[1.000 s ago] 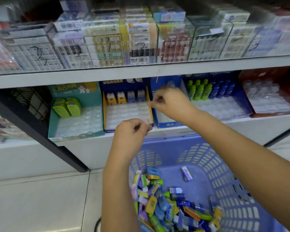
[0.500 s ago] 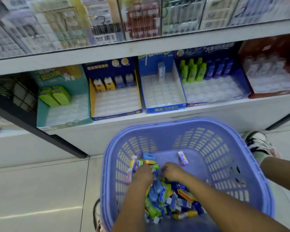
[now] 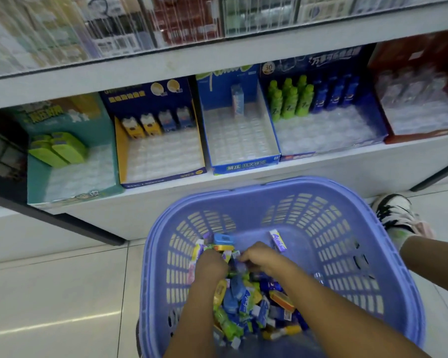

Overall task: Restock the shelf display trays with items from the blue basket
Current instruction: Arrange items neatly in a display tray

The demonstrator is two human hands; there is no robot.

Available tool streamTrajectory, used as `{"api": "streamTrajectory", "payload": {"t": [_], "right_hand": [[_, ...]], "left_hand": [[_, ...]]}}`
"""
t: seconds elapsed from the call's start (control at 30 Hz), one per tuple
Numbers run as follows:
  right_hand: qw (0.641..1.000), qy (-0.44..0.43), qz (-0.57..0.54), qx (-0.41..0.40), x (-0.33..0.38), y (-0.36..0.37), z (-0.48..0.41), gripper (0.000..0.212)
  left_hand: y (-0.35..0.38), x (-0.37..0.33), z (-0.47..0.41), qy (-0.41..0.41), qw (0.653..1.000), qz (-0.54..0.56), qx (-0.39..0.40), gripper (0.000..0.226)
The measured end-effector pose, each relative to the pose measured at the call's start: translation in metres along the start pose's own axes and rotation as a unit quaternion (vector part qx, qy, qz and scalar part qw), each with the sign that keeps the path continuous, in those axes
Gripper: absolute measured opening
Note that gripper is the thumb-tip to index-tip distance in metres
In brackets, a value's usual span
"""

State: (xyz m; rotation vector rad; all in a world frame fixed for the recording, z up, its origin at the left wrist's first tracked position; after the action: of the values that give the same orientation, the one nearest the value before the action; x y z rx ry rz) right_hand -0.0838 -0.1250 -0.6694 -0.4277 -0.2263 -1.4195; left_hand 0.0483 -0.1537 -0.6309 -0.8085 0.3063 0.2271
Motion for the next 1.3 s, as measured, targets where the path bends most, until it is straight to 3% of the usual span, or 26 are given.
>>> {"api": "streamTrajectory", "payload": {"t": [0.1,0.17,0.23,0.33,0.47,0.57,0.7,0.9,1.0,1.17,1.3], "right_hand": [[0.980,-0.020,-0.165,0.109,0.011,-0.019,0.034,0.006],[0.960,-0.061,-0.206,0.182,0.022,-0.032,0.063,0.012],[0.956,-0.115,-0.174,0.206,0.034,-0.044,0.093,0.024],[0.946,-0.209,-0.130,0.212,0.060,-0.057,0.134,0.032],[0.913,-0.294,-0.180,0.219,0.100,-0.062,0.181,0.040],[0.903,-0.359,-0.170,0.161,0.132,-0.063,0.207,0.032],[0.895,-0.435,-0.085,-0.059,0.179,-0.064,0.218,0.021],[0.805,-0.516,0.109,-0.272,0.252,-0.048,0.200,0.024],[0.773,-0.514,0.206,-0.310,0.276,-0.044,0.187,0.024],[0.729,-0.515,0.303,-0.333,0.291,-0.044,0.174,0.022],[0.730,-0.513,0.320,-0.318,0.298,-0.045,0.170,0.021]], "left_hand": [[-0.017,-0.001,-0.001,0.012,0.991,0.128,0.035,0.039],[-0.028,-0.004,0.004,0.003,0.962,0.264,0.069,0.031],[-0.047,-0.012,0.017,0.011,0.932,0.348,0.097,0.018],[-0.081,-0.033,0.043,0.090,0.920,0.349,0.154,0.009],[-0.124,-0.052,0.084,0.184,0.897,0.340,0.216,0.007],[-0.150,-0.057,0.101,0.228,0.882,0.383,0.157,0.007],[-0.175,-0.048,0.105,0.253,0.837,0.484,0.028,0.010],[-0.191,-0.023,0.093,0.233,0.757,0.598,-0.122,0.009],[-0.194,-0.014,0.086,0.209,0.739,0.609,-0.196,0.010],[-0.200,-0.009,0.082,0.220,0.747,0.551,-0.299,0.021],[-0.202,-0.011,0.082,0.225,0.751,0.527,-0.328,0.021]]}}
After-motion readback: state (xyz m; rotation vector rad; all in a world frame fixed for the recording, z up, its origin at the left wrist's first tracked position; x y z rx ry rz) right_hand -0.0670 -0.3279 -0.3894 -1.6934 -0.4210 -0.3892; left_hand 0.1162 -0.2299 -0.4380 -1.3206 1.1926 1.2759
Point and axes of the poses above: each hand's wrist, its own z-axis away from the middle knuckle, its own y-axis out of the palm, x = y × z, the point moved 3 cm from there along -z, towards the middle knuckle, and after that the axes turned 6 degrees about y, right-handed, at the moved point
